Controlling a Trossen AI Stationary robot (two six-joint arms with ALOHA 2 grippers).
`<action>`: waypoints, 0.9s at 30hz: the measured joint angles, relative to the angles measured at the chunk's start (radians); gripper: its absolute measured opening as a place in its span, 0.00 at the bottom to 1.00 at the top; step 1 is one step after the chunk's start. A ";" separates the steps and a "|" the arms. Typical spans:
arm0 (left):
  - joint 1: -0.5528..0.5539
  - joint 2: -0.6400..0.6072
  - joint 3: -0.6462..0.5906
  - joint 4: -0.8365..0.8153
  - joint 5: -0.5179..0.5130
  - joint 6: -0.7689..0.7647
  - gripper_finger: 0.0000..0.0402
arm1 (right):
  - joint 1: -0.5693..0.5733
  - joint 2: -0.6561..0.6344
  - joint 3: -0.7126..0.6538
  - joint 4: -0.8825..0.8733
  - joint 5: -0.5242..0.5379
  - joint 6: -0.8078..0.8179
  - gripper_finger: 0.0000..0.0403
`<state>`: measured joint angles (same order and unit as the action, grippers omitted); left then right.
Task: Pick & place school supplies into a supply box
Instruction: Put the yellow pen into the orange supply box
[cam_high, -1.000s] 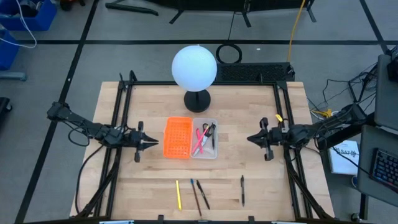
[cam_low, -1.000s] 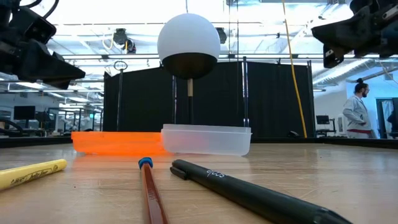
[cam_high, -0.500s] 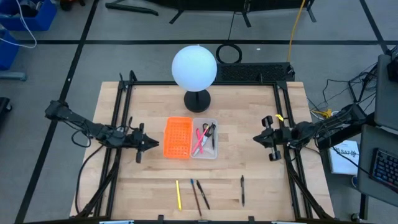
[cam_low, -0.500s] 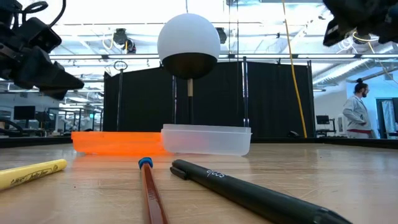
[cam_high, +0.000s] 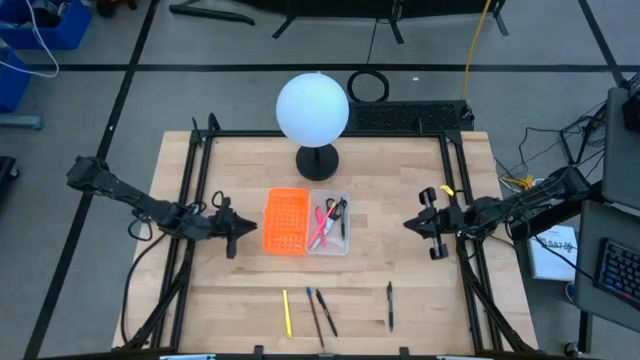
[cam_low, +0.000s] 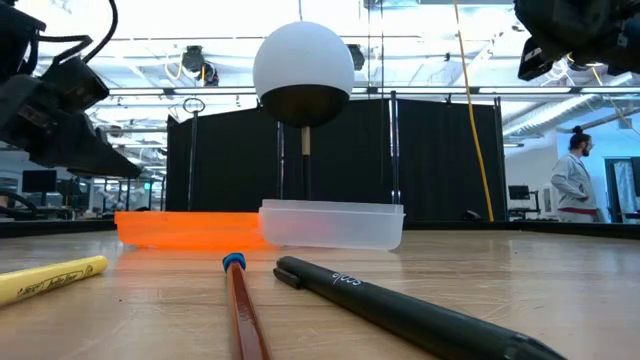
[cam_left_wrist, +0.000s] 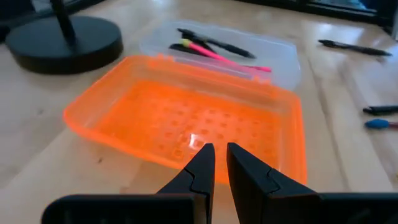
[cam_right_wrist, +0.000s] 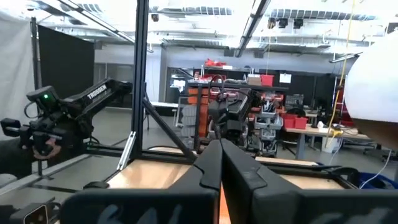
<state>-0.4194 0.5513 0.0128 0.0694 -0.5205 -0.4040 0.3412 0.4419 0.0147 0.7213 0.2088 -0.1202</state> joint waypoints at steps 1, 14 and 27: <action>0.000 0.009 0.000 0.003 0.000 -0.021 0.12 | 0.000 0.000 0.000 0.004 0.000 0.000 0.00; -0.037 0.211 0.349 0.048 0.225 0.074 0.12 | 0.000 0.000 0.000 0.126 0.053 -0.115 0.00; -0.098 0.926 0.978 -0.301 0.172 0.322 0.12 | 0.000 0.000 0.000 0.162 0.265 -0.118 0.00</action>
<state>-0.5177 1.4774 0.9909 -0.2320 -0.3482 -0.0824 0.3408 0.4419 0.0147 0.8829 0.4736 -0.2384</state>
